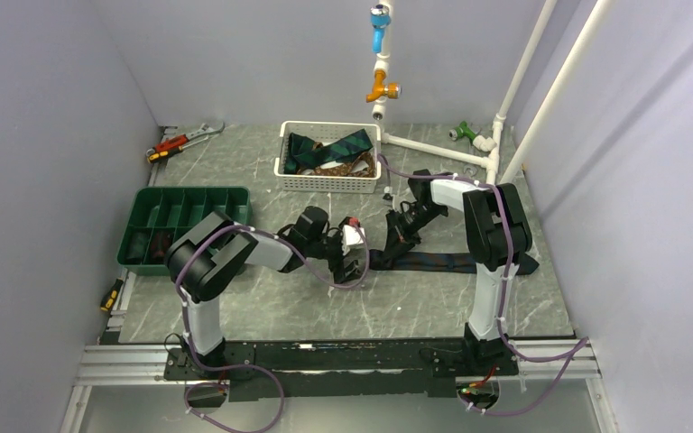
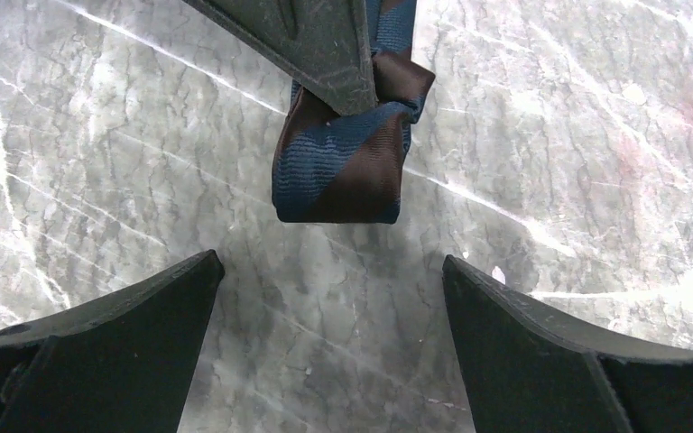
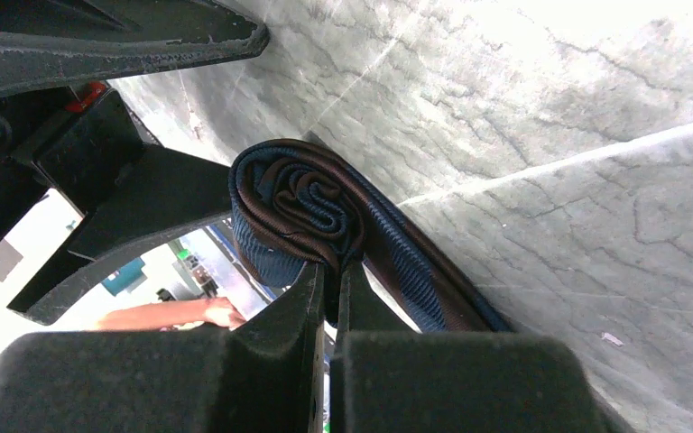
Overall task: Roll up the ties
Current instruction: Roll the tie at the center of the board.
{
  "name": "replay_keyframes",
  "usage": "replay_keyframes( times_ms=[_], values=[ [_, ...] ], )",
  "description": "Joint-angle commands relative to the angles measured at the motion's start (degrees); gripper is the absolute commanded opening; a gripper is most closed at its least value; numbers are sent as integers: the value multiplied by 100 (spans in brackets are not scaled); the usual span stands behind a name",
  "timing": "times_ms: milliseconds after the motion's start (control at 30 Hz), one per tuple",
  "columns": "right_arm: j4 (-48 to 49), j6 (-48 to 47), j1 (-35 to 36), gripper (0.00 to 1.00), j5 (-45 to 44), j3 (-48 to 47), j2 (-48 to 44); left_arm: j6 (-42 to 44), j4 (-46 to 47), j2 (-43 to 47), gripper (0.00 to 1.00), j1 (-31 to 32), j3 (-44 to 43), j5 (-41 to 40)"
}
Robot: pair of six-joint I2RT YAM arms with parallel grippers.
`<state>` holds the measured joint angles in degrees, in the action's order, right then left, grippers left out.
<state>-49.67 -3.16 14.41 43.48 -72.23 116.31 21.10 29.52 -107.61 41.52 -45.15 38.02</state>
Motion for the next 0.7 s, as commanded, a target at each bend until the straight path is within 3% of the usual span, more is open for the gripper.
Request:
replay_keyframes(
  times_ms=[0, 233, 433, 667],
  values=[
    [605, -533, -18, 0, -2011, 172, 470, -181, 437, -258, 99, -52, 84, 322],
    [662, -547, 3, 0, -2207, 110, 454, -975, 1346, -940, 86, -24, -419, 621],
    [664, -579, 69, 0, -1917, -66, 499, -837, 1686, -1279, 77, 231, -399, 559],
    [803, -570, 374, 0, -1285, -342, 635, -253, 771, -829, 40, 230, -52, -89]
  ],
)
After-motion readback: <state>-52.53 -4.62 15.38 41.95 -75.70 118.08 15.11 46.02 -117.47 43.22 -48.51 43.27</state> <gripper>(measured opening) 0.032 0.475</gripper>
